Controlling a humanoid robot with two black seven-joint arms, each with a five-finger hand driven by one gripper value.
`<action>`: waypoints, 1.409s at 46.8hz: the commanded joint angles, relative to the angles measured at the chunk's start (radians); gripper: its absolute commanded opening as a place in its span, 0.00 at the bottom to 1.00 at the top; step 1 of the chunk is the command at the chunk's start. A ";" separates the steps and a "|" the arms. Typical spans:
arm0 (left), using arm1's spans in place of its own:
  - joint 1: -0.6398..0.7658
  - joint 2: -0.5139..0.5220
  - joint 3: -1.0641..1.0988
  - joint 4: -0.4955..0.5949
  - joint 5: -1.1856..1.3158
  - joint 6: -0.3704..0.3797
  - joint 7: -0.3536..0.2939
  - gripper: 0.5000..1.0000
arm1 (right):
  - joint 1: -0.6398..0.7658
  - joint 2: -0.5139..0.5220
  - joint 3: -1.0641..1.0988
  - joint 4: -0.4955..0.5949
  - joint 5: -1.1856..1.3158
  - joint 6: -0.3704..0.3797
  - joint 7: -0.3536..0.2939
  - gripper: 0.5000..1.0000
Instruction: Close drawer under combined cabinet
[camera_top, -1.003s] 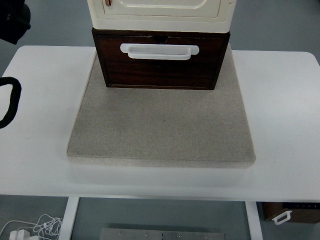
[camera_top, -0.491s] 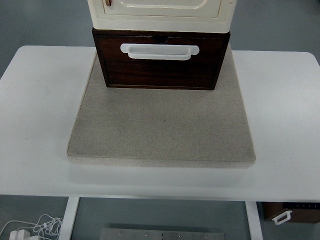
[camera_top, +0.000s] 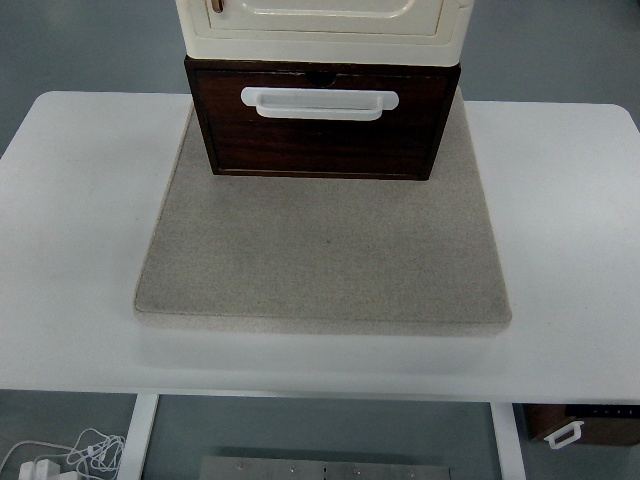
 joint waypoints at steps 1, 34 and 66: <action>0.007 -0.003 0.019 0.068 0.000 0.001 0.000 1.00 | 0.000 0.000 0.000 -0.001 0.000 -0.001 0.000 0.90; 0.174 -0.109 0.097 0.193 -0.131 -0.109 0.031 1.00 | -0.001 0.000 0.000 -0.001 0.000 0.001 0.000 0.90; 0.234 -0.196 0.097 0.190 -0.230 -0.171 0.012 1.00 | -0.001 0.000 0.000 0.001 0.000 0.001 0.000 0.90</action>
